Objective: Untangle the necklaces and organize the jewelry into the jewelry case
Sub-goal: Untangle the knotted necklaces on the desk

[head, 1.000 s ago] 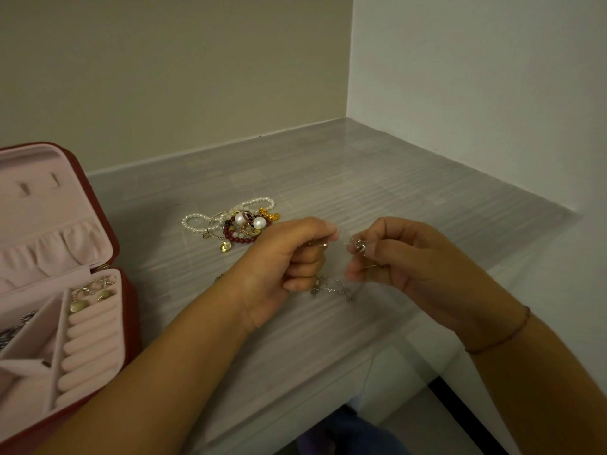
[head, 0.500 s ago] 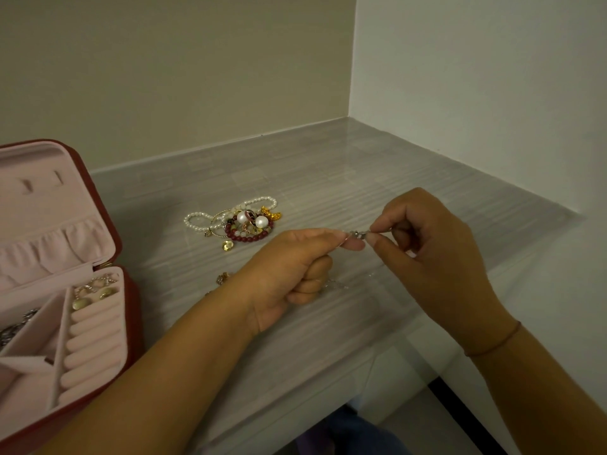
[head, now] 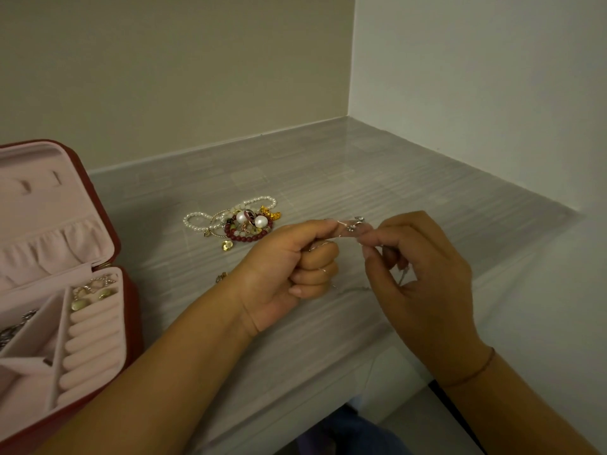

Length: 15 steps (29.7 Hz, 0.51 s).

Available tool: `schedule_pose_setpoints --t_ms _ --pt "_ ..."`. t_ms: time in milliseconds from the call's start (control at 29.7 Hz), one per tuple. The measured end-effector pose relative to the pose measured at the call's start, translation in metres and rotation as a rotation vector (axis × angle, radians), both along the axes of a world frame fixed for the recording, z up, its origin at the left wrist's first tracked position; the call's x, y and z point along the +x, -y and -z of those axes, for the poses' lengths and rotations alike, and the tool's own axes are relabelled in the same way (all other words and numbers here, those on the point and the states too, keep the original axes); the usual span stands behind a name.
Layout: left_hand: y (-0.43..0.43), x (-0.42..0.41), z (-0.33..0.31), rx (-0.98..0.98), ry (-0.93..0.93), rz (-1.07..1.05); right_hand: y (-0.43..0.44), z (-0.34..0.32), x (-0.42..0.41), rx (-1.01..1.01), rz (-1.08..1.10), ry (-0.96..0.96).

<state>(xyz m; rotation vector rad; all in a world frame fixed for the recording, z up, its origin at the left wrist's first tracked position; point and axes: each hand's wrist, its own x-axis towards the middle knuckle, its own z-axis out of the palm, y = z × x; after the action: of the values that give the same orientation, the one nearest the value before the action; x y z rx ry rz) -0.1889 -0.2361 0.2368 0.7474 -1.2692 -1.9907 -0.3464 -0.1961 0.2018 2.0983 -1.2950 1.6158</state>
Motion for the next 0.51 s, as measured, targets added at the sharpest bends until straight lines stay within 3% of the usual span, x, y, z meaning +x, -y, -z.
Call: schedule_pose_setpoints --t_ms 135,404,505 --pt "0.001 0.000 0.002 -0.003 0.008 -0.015 0.001 0.007 0.003 0.112 -0.042 0.088" --pt "0.000 0.001 0.002 -0.053 0.059 -0.072 0.002 -0.009 0.011 0.552 -0.246 0.610" --pt "0.000 0.000 0.002 -0.058 0.064 -0.047 0.002 -0.011 0.014 0.636 -0.282 0.657"
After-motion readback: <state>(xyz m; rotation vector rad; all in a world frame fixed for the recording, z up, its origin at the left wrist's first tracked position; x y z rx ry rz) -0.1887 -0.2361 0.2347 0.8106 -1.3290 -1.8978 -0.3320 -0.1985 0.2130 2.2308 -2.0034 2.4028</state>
